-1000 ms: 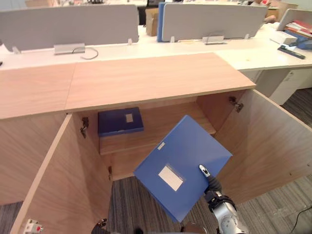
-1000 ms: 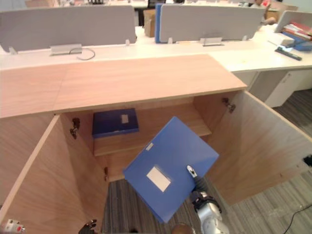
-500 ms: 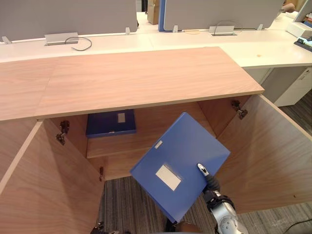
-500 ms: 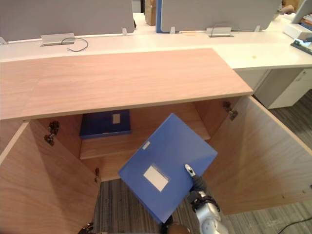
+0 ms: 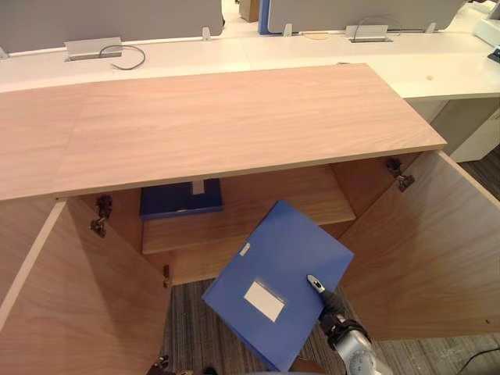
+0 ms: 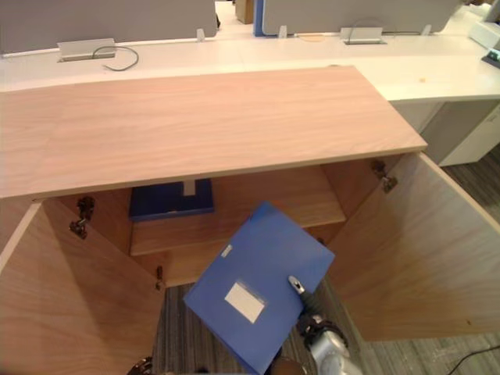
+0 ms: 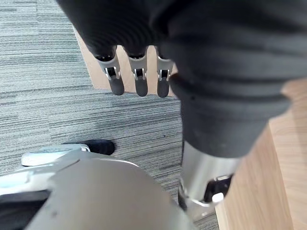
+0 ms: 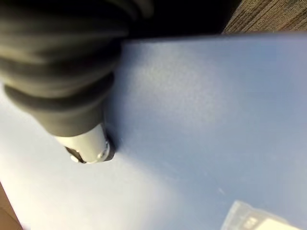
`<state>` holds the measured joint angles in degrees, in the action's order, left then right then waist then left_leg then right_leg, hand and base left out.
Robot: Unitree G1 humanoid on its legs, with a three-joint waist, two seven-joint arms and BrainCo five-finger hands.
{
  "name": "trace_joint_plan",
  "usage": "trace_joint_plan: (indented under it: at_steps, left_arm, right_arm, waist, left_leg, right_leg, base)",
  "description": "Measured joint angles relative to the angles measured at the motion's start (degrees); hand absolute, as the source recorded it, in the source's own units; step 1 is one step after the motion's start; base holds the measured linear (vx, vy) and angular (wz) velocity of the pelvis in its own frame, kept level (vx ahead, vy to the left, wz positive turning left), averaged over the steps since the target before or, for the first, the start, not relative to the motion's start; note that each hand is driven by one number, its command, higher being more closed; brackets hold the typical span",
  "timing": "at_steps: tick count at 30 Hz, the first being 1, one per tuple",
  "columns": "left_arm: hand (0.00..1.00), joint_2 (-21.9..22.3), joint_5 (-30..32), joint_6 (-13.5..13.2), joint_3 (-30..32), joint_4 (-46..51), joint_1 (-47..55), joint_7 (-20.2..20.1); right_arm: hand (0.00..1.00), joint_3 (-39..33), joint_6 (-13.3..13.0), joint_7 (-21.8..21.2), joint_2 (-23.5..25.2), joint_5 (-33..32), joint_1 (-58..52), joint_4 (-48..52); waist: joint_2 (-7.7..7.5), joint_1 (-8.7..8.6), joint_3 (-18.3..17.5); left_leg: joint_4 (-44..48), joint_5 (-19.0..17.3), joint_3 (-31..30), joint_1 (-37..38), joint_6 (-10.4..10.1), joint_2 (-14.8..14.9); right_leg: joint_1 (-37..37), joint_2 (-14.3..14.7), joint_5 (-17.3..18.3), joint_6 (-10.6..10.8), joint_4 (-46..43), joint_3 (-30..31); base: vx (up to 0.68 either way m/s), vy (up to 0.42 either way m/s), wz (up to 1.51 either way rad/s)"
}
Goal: Walk over to the cabinet, pick up the folder, carry it to the office cabinet, place the folder inside the office cabinet, then close the office cabinet door
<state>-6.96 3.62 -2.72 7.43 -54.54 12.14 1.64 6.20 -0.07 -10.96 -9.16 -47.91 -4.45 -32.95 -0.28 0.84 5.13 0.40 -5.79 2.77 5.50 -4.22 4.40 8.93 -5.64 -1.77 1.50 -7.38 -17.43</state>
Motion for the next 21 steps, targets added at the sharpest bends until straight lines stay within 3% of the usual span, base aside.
trace_joint_plan:
  at_steps: [8, 12, 14, 15, 17, 19, 21]
  left_arm:
    - [0.0, -0.1, -1.6, 0.0, -0.9, 0.1, 0.0, 0.6]
    - [0.0, -0.1, -2.1, 0.0, -0.8, 0.1, 0.1, 0.7]
    - [0.0, 0.0, -2.4, 0.0, -0.1, 0.3, 0.1, 0.8]
    - [0.0, 0.3, -2.5, 0.0, 0.9, 0.9, 0.4, 0.8]
    - [0.0, 0.7, -3.8, 0.0, 2.2, 1.3, 0.2, 0.8]
    - [0.0, 1.6, -4.8, -0.1, 3.7, 2.9, 0.1, 0.9]
    - [0.0, 2.3, -5.0, 0.0, 4.3, 3.3, 0.2, 1.2]
  right_arm:
    - [1.0, -0.2, 0.1, 0.6, 0.0, -0.4, 0.8, -3.6]
    - [1.0, -1.1, 0.1, 1.1, 0.1, -0.5, 0.5, -3.8]
    - [1.0, -2.7, 0.1, 1.2, 0.5, -0.5, -0.7, -3.8]
    - [1.0, -2.7, 0.1, 1.3, 0.4, -0.6, -1.6, -3.8]
    - [1.0, -2.7, 0.1, 1.5, 0.6, -0.6, -2.0, -4.1]
    - [1.0, -2.7, 0.1, 1.7, 0.2, -0.6, -1.8, -4.2]
    - [1.0, -2.8, 0.1, 2.1, 0.2, -0.7, -1.8, -4.2]
  waist:
    - [0.5, -0.08, 0.1]
    - [0.68, -0.22, 0.2]
    - [0.82, -0.37, 0.4]
    - [1.44, -0.14, 0.8]
    - [1.05, 0.34, 2.3]
    - [0.97, 0.64, 4.7]
    - [1.1, 1.68, 5.1]
  left_leg:
    - [1.0, 0.1, -1.1, -2.6, 0.2, -0.8]
    - [1.0, 0.1, -2.2, -3.4, 0.2, -0.6]
    - [3.8, -1.8, -3.2, -5.0, -0.8, 0.0]
    - [7.8, -4.2, -3.5, -6.3, -1.5, 1.1]
    - [17.0, -5.2, -1.3, -8.9, -2.4, 2.1]
    - [35.7, -5.4, 4.9, -16.9, -2.4, 5.0]
    - [40.2, -7.0, 8.8, -21.2, 0.0, 7.0]
  right_leg:
    - [0.0, -0.6, -2.3, 0.2, 3.2, -1.2]
    - [0.0, -0.7, -2.2, 0.1, 3.1, -2.2]
    - [-0.1, -0.3, -0.4, -0.1, 2.4, -3.5]
    - [-1.1, 0.0, 0.7, -0.3, 2.0, -4.4]
    - [-3.7, 0.6, 2.1, -0.3, 2.4, -5.3]
    - [-7.3, 0.3, 3.0, -1.3, 3.0, -7.7]
    - [-8.4, -0.1, 3.7, -1.6, 2.8, -8.9]
  base:
    - [0.01, 0.028, 0.08]
    - [0.0, -0.008, 0.12]
    - [0.04, -0.046, 0.31]
    - [0.07, -0.034, 0.27]
    - [0.07, -0.039, 0.4]
    - [0.06, -0.071, 0.53]
    - [0.07, -0.03, 0.3]
